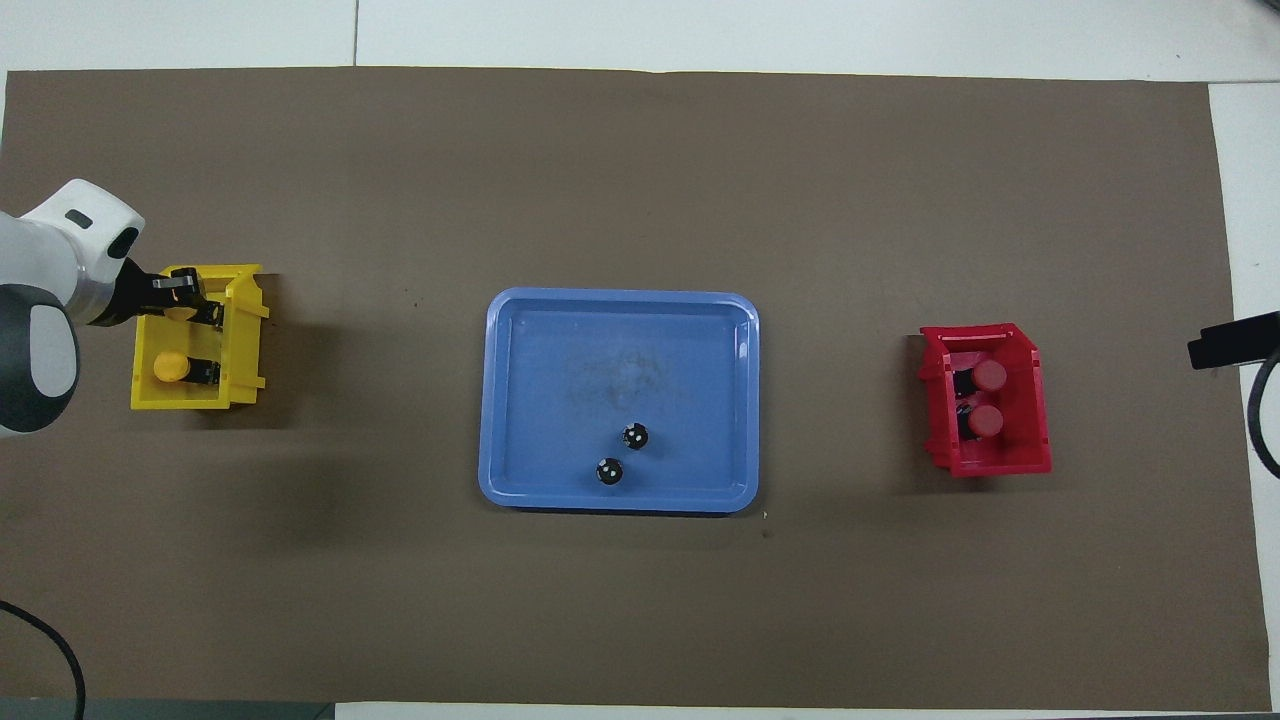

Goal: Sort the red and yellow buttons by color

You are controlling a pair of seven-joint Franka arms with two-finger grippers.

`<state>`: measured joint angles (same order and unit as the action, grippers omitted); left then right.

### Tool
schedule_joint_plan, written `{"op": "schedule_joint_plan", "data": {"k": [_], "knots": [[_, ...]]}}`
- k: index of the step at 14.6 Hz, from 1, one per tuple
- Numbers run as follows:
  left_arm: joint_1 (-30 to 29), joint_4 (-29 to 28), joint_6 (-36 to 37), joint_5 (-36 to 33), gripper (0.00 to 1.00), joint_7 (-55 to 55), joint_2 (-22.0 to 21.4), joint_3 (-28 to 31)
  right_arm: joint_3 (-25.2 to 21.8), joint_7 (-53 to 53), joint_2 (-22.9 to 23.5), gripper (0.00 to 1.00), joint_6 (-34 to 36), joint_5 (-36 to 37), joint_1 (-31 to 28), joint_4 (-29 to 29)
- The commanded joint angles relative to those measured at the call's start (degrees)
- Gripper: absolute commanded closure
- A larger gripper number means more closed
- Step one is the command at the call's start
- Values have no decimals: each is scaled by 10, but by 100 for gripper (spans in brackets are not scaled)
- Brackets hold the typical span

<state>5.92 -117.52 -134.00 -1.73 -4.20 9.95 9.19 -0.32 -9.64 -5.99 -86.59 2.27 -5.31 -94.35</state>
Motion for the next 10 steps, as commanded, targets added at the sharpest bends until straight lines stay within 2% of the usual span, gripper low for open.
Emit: {"op": "schedule_joint_plan", "data": {"k": [1,2,3,6,8,9,10], "knots": [[-6,-11,-23,-6,59,6,-2,-1,8,-2,28,0,14,1,-12,34],[-6,3,-6,-6,42,6,2,-1,8,21,27,0,8,0,-12,29],[-5,26,30,-6,35,6,3,-1,8,36,27,0,6,0,-9,28],[2,111,150,-6,2,7,0,-2,-2,37,28,0,4,3,2,28],[22,176,258,-6,0,18,-2,-8,1,38,26,0,6,2,1,26],[34,187,289,-6,0,42,-11,-8,1,38,26,0,8,2,2,26],[37,181,308,-4,0,58,-39,-9,1,38,26,0,8,2,2,26]]}}
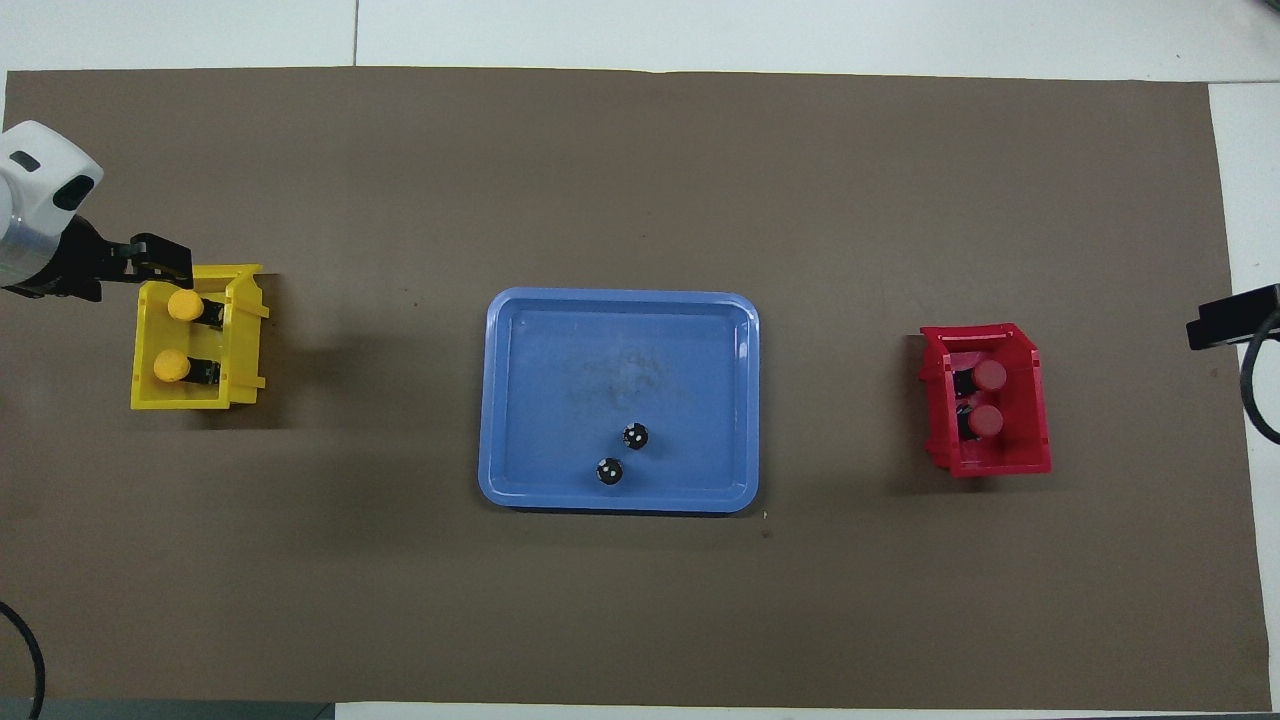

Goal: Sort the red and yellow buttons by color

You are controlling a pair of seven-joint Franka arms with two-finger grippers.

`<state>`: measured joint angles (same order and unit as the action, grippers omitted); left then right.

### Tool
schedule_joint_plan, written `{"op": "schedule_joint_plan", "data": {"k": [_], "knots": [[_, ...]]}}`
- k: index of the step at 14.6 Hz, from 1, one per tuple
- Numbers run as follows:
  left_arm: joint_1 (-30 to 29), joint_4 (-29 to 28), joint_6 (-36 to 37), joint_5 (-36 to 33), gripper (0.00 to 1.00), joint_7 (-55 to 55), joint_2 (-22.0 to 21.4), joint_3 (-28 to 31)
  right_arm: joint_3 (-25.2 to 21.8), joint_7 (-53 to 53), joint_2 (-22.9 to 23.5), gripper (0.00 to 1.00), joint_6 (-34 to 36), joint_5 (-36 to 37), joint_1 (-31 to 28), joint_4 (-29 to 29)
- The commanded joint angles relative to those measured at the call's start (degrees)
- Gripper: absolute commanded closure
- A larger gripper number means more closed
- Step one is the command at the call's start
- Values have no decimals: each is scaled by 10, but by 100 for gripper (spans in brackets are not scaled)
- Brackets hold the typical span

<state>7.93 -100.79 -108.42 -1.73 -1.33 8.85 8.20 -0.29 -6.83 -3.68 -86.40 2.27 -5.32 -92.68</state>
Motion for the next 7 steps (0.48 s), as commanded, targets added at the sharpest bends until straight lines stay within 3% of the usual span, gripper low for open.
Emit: {"op": "schedule_joint_plan", "data": {"k": [1,4,7], "knots": [[24,10,70,1,0,33,-51,0,0,10,3,0,4,1,1,9],[36,12,116,2,0,34,-113,0,0,10,3,0,4,1,1,9],[35,23,142,1,0,34,-129,2,-1,10,0,0,2,0,-4,5]]}}
